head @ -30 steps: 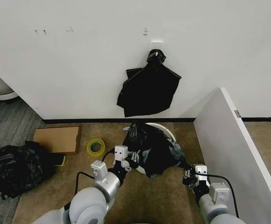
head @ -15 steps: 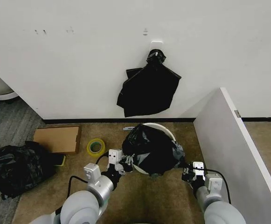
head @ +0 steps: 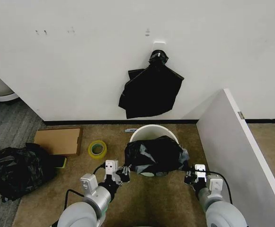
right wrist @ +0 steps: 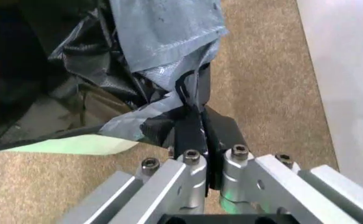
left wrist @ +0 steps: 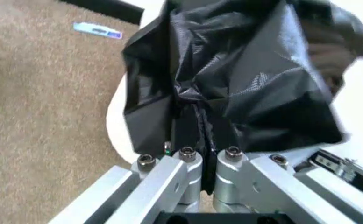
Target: Place the garbage bag over the trash bin.
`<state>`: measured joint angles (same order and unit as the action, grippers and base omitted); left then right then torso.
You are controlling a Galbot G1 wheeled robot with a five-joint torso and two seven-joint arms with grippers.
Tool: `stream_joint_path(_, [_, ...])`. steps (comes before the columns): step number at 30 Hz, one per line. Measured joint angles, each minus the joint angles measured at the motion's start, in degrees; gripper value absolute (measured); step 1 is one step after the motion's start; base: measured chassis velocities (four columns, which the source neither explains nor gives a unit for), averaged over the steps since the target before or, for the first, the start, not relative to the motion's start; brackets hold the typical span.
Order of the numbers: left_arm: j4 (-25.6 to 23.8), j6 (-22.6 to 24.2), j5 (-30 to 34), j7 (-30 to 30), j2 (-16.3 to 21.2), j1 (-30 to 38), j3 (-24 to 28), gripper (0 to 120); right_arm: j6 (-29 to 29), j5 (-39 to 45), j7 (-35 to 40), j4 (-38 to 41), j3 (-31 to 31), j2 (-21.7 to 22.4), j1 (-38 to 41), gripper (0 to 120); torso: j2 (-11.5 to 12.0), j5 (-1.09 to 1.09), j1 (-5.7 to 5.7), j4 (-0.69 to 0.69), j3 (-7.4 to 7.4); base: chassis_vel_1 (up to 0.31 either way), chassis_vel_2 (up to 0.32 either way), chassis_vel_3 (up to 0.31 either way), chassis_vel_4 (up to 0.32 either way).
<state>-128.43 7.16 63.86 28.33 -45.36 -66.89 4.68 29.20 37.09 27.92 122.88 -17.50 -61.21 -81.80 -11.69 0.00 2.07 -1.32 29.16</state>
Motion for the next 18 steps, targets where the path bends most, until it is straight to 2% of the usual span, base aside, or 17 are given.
stream_joint_path(12, [-0.8, 0.5, 2.0, 0.7, 0.2, -3.8, -2.8, 0, 1.4, -0.8, -0.6, -0.7, 0.7, 0.4, 0.3, 0, 0.0, 0.0, 0.0, 0.01, 0.0, 0.0, 0.0, 0.0, 0.0])
stream_joint_path(18, [0.4, 0.6, 2.5, 0.8, 0.1, -4.2, -2.9, 0, 1.5, -1.5, -1.1, -2.1, 1.2, 0.2, 0.7, 0, 0.0, 0.0, 0.0, 0.0, 0.0, 0.0, 0.0, 0.0, 0.0])
